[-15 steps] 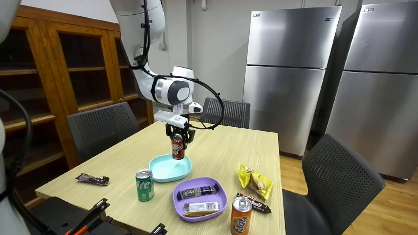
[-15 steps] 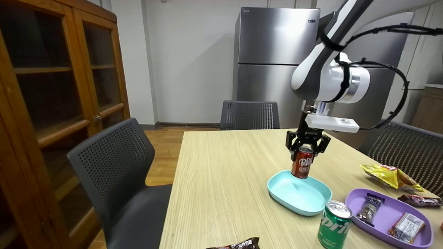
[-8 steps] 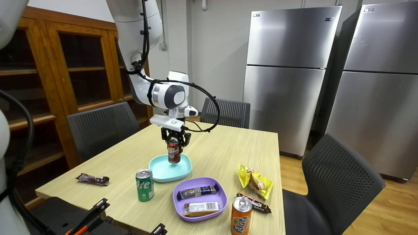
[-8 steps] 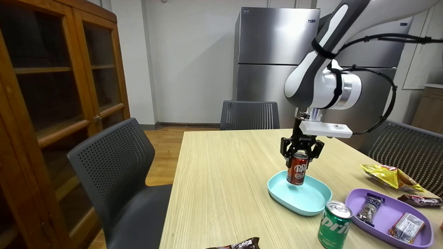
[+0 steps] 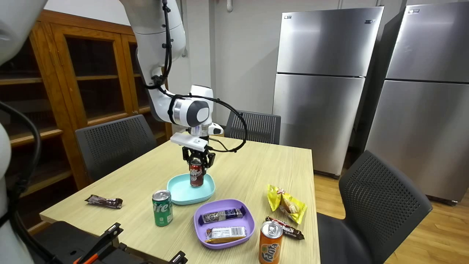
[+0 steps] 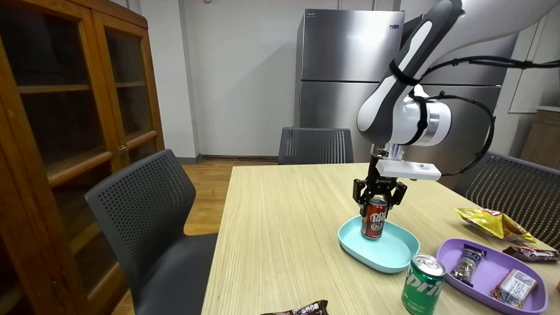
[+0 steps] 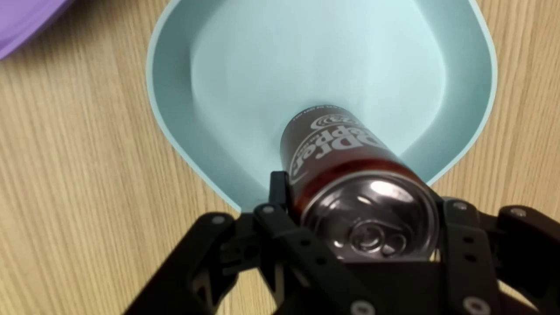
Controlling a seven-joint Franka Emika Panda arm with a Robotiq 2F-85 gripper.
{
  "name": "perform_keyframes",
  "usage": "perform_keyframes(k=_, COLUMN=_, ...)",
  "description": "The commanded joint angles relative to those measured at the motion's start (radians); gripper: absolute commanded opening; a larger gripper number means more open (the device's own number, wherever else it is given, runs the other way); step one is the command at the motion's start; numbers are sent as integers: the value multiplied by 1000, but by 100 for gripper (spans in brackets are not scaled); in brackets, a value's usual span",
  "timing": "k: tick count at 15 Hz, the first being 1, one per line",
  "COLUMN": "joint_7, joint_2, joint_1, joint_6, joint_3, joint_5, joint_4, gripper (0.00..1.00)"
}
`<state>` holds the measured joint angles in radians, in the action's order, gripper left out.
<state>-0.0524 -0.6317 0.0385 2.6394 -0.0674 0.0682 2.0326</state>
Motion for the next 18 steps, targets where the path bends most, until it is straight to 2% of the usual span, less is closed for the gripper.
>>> perform_keyframes(k=1, joint_7=21, joint_2=-17, joint_1=16, joint_6=-5, joint_3=16, joint_5=-28, joint_4=-30, gripper=38)
perform_keyframes(k=2, joint_7=21, joint_2=-18, joint_1=16, joint_6=-13, joint_3=18, joint_5=-29, joint_4=-32, gripper=88)
perform_keyframes(k=3, joint_7=20, joint_2=-15, joint_1=15, joint_6=-15, joint_3=17, joint_5=-30, joint_4=-29, gripper=89)
perform_keyframes(k=4, joint_7=13, joint_2=-5, joint_1=11, joint_6=-11, joint_3=13, joint_5=-27, joint_4=-17, gripper=96)
perform_keyframes(k=6, joint_7=-7, joint_2=17, joint_1=-2, joint_6=-6, joint_3=-2, joint_5=-18, joint_4=6, gripper=100)
perform_keyframes(k=11, joint_7=-20, joint_2=87, joint_1=-3, joint_6=2, joint_3=-7, joint_5=-21, joint_4=67, gripper=100)
perform_keyframes(k=18, joint_7=-90, joint_2=249, joint_1=-29, joint_6=19, joint_3=-36, joint_5=2, joint_4=222, gripper=100)
